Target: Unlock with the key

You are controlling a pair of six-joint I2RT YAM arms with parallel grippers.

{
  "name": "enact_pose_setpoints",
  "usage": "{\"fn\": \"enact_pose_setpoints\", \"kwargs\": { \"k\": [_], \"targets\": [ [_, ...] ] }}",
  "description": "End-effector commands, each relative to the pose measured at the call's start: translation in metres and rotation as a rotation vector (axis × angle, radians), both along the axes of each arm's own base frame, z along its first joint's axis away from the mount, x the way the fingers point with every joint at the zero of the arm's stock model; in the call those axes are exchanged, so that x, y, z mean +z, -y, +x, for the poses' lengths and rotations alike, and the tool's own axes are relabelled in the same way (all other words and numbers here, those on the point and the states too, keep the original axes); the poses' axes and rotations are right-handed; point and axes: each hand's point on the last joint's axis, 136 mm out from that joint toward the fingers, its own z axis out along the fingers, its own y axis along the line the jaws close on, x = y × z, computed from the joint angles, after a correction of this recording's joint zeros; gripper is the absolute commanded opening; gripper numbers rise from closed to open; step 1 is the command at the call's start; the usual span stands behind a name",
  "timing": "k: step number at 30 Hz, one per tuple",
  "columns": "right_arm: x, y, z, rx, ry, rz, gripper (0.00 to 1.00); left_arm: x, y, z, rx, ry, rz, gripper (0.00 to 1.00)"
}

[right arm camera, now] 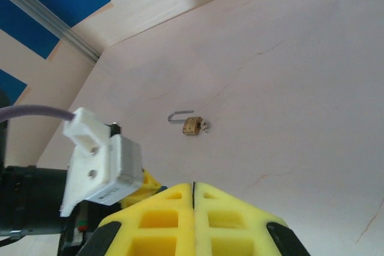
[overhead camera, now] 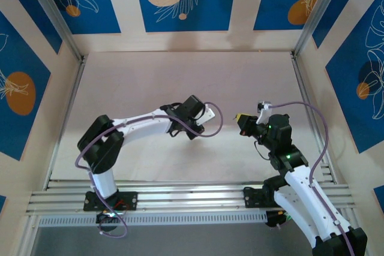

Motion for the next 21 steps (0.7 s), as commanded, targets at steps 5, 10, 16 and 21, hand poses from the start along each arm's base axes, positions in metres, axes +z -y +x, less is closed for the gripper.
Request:
{"fn": "enact_pose_setpoints", "kwargs": {
  "k": [5, 10, 16, 21],
  "targets": [
    [0.003, -0.006, 0.002, -0.004, 0.003, 0.046, 0.00, 0.052, 0.027, 0.007, -0.023, 0.146, -0.253, 0.21],
    [0.005, -0.014, 0.004, 0.011, -0.005, 0.060, 0.00, 0.065, 0.035, 0.004, -0.045, 0.202, -0.303, 0.24],
    [0.006, -0.026, 0.007, 0.041, -0.014, 0.071, 0.00, 0.073, 0.039, 0.003, -0.056, 0.258, -0.331, 0.25],
    [0.007, -0.033, 0.007, 0.055, -0.018, 0.087, 0.00, 0.083, 0.042, -0.005, -0.072, 0.312, -0.341, 0.24]
  ]
}}
